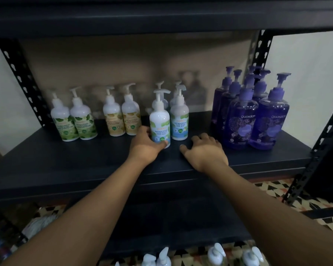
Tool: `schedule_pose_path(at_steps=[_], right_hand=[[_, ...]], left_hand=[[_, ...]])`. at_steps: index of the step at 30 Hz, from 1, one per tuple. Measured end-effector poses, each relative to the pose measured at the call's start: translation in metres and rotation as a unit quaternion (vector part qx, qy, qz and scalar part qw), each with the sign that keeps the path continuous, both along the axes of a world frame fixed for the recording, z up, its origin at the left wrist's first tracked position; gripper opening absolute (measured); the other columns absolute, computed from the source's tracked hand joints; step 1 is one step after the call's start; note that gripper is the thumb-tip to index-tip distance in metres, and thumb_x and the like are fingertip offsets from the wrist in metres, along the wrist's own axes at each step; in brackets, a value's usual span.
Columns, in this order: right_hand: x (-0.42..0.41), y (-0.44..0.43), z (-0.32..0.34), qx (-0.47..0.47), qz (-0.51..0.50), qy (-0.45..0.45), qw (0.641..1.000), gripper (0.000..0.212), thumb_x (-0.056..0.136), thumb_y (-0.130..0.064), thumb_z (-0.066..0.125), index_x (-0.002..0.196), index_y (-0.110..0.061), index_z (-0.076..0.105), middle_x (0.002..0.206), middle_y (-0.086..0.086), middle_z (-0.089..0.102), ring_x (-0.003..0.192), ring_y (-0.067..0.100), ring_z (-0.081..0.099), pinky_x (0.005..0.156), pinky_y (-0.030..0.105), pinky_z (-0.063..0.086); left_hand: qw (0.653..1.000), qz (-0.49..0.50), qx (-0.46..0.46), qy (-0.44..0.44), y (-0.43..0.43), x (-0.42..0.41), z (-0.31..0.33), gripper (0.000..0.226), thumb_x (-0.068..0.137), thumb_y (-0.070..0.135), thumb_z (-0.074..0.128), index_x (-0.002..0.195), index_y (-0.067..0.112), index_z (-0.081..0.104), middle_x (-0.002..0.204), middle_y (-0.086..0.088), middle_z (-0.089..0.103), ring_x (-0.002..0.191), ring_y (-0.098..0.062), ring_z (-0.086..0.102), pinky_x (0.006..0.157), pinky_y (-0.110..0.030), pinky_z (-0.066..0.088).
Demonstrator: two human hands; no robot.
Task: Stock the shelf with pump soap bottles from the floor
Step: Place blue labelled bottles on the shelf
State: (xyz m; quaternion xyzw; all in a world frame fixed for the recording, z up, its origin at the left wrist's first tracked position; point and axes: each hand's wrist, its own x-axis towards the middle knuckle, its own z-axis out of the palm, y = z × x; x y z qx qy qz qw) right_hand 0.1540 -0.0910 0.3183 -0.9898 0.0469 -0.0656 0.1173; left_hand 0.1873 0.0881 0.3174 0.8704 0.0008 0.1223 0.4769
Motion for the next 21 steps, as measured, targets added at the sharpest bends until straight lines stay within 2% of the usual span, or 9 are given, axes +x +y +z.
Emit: schedule_pose_path(at_steps=[3, 8, 21], right_hand=[[0.000, 0.000, 0.000, 0.004, 0.000, 0.002, 1.000, 0.063, 0.097, -0.061, 0.036, 0.139, -0.017, 0.052, 0.141, 0.011, 0.047, 0.131, 0.031, 0.043, 0.115, 0.046, 0.031], [0.000, 0.000, 0.000, 0.009, 0.001, -0.003, 1.000, 0.063, 0.097, -0.060, 0.037, 0.139, -0.016, 0.052, 0.141, 0.011, 0.047, 0.132, 0.031, 0.042, 0.115, 0.046, 0.030], [0.001, 0.000, 0.000, 0.008, 0.000, -0.006, 1.000, 0.064, 0.096, -0.061, 0.038, 0.139, -0.016, 0.053, 0.141, 0.011, 0.047, 0.131, 0.031, 0.043, 0.114, 0.045, 0.032]], left_hand=[[1.000, 0.016, 0.011, 0.001, -0.008, 0.015, 0.002, 0.058, 0.076, 0.028, 0.088, 0.122, 0.014, 0.054, 0.125, -0.003, 0.067, 0.107, -0.020, 0.066, 0.090, -0.031, 0.051], [0.999, 0.031, 0.026, 0.000, -0.013, 0.026, 0.002, 0.056, 0.079, 0.029, 0.086, 0.122, 0.011, 0.055, 0.124, -0.005, 0.068, 0.108, -0.022, 0.067, 0.083, -0.029, 0.047], [0.999, 0.028, 0.031, 0.012, -0.013, 0.022, 0.006, 0.058, 0.077, 0.029, 0.087, 0.123, 0.010, 0.058, 0.126, -0.006, 0.069, 0.111, -0.024, 0.066, 0.084, -0.029, 0.047]])
